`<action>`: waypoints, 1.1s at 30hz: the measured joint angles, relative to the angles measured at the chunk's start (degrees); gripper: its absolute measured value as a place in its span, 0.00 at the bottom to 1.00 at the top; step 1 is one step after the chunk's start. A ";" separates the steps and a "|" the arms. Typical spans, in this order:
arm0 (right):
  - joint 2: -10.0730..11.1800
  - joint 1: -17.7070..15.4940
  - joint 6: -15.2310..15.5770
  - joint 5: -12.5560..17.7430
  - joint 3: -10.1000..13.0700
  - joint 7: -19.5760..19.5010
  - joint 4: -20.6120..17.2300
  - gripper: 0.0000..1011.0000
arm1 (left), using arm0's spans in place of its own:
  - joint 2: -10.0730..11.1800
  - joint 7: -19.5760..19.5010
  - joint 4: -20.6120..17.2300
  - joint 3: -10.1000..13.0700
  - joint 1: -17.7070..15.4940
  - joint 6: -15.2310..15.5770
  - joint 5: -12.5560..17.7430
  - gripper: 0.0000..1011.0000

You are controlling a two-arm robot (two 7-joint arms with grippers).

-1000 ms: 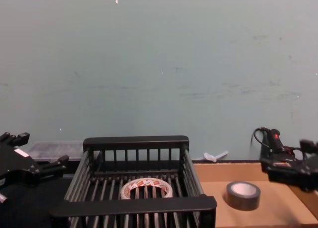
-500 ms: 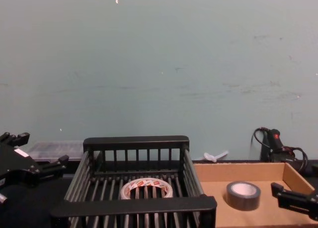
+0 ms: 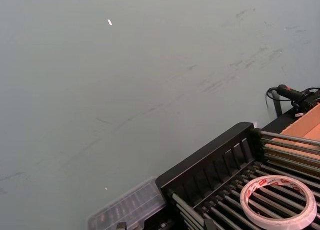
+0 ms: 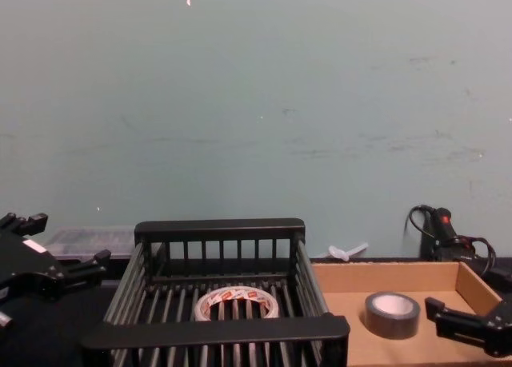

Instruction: Pick up the white tape and place it into the black box , Pick up the silver tape and place it into the brown box.

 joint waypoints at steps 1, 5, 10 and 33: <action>0.00 -0.01 0.00 0.00 0.00 0.00 0.00 0.99 | 0.00 0.00 0.00 0.00 0.00 0.00 0.00 0.99; 0.02 -0.08 0.03 0.00 0.01 0.00 -0.06 0.99 | 0.00 0.00 0.00 0.00 0.00 0.00 0.00 0.99; 0.04 -0.14 0.05 0.01 0.02 0.00 -0.14 0.99 | 0.00 0.00 0.00 0.00 0.00 0.00 0.00 0.99; 0.07 -0.28 0.07 0.07 0.07 -0.08 -0.32 0.99 | 0.00 0.00 0.00 0.00 0.00 0.00 0.00 0.99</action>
